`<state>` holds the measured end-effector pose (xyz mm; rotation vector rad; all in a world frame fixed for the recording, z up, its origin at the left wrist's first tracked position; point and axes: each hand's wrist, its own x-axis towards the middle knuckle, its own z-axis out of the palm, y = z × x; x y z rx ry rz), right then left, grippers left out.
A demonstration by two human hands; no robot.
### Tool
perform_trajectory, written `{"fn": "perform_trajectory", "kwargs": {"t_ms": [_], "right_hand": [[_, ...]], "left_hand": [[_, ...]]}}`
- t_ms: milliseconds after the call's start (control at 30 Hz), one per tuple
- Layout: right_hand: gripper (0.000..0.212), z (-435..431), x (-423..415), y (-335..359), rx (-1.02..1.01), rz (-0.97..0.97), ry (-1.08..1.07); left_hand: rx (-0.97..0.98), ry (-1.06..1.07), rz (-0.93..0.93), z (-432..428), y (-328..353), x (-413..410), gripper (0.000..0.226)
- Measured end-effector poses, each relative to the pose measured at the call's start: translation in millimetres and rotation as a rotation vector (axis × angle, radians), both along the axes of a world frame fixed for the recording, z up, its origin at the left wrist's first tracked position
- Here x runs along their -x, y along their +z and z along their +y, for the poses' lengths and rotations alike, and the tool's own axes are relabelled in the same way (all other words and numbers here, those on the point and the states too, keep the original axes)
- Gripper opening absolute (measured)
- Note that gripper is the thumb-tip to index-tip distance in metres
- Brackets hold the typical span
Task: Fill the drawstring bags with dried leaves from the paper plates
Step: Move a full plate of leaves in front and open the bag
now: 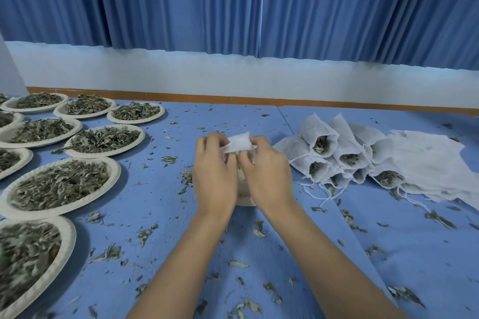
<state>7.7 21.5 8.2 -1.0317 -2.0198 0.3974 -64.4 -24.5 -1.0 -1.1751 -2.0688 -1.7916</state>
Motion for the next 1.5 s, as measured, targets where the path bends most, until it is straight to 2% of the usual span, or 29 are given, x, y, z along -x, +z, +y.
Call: {"fn": "perform_trajectory", "kwargs": {"t_ms": [100,200,267,400,500,567,633,733,800,867,933,1033,1100,1167,1200,1367,1500], "right_hand": [[0.025,8,-3,1,-0.088,-0.176,-0.077],[0.033,12,-9,-1,-0.107,-0.248,-0.087],[0.035,9,-8,-3,-0.092,-0.194,-0.061],[0.031,6,0,-1,0.115,0.018,0.033],[0.026,6,-1,-2,0.062,0.005,0.062],[0.033,8,-4,-3,0.049,0.0,0.049],[0.044,12,-8,-4,0.095,0.022,0.037],[0.044,13,-10,-3,0.212,0.143,0.077],[0.044,11,-8,-2,0.201,0.195,0.094],[0.045,9,-6,-4,0.136,0.186,0.102],[0.046,9,-6,-7,0.104,0.182,0.1],[0.048,16,-11,-12,0.123,0.183,0.096],[0.052,19,-15,-15,0.117,0.05,0.105],[0.056,18,-16,-19,0.07,-0.098,0.135],[0.057,17,-15,-19,0.048,-0.108,0.153],[0.061,23,-18,-15,0.044,0.03,0.144],[0.066,19,-16,-12,0.147,0.139,0.233]], "left_hand": [[0.032,-0.005,0.076,-3,1,3,0.027],[0.281,0.034,0.229,-5,0,10,0.041],[0.357,0.062,0.251,-5,-3,11,0.041],[0.261,0.021,0.114,-4,-3,5,0.024],[0.153,-0.02,0.021,-1,-1,5,0.016],[0.096,-0.021,0.014,-1,1,8,0.019],[0.106,-0.023,0.053,-3,4,11,0.027],[0.247,-0.022,0.223,-5,3,13,0.025],[0.364,-0.036,0.357,-4,-2,12,0.026],[0.393,-0.107,0.404,-3,-9,6,0.025],[0.359,-0.158,0.376,-1,-11,1,0.024],[0.275,-0.158,0.215,1,-9,3,0.036],[0.215,-0.152,0.121,1,-5,7,0.043],[0.207,-0.179,0.124,1,-2,4,0.047],[0.211,-0.19,0.141,2,-2,1,0.047],[0.257,-0.096,0.004,4,-5,3,0.053],[0.117,-0.271,-0.162,1,-3,3,0.05]]}}
